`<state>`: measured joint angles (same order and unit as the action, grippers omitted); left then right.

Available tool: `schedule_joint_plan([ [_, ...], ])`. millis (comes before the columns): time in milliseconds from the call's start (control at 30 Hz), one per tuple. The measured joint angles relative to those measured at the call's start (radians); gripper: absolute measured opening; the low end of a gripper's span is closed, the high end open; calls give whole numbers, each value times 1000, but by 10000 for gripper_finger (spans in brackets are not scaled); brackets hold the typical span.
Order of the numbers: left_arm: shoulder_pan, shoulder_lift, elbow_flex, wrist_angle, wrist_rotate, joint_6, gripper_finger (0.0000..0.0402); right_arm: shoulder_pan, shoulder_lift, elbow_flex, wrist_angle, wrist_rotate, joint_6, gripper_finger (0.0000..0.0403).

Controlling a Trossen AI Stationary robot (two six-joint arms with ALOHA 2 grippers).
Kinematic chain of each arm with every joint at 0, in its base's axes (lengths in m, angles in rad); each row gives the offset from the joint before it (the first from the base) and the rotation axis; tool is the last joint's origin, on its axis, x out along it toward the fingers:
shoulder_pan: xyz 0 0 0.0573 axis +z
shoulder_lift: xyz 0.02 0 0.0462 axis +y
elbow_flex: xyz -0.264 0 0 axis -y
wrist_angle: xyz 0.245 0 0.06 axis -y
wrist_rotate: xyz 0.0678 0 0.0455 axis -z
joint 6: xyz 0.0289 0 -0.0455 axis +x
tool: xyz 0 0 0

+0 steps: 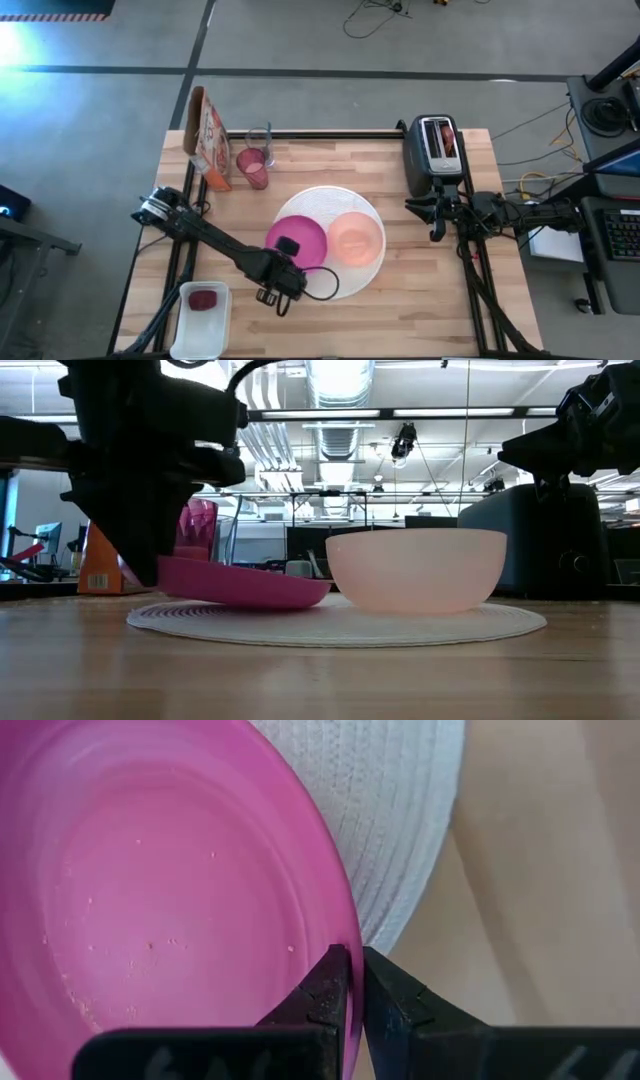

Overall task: Arrange a breakfast setting
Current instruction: Put the pink plate beside the orange bowl on the white placemat, then put the red cup on the white placemat

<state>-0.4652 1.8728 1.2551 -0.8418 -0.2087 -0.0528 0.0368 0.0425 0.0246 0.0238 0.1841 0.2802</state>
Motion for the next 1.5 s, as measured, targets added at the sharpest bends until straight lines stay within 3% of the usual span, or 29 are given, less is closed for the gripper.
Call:
schedule_joint_plan([
  [400, -1, 11, 4, -22, -51, -55, 36, 0, 0, 0, 0, 0, 0, 73],
  [667, -2, 5, 57, -63, -55, -122, 95, 0, 0, 0, 0, 0, 0, 73],
  [933, -23, -75, 110, -210, -256, -198, 150, 0, 0, 0, 0, 0, 0, 73],
  [1100, -12, -161, 93, -311, -269, -276, 158, 0, 0, 0, 0, 0, 0, 73],
  [1300, 76, -305, 29, -367, -278, -295, 155, 0, 0, 0, -1, 0, 0, 73],
  [1500, 255, -433, -65, -299, -279, -163, 155, 0, 0, 0, -3, 0, 0, 73],
])
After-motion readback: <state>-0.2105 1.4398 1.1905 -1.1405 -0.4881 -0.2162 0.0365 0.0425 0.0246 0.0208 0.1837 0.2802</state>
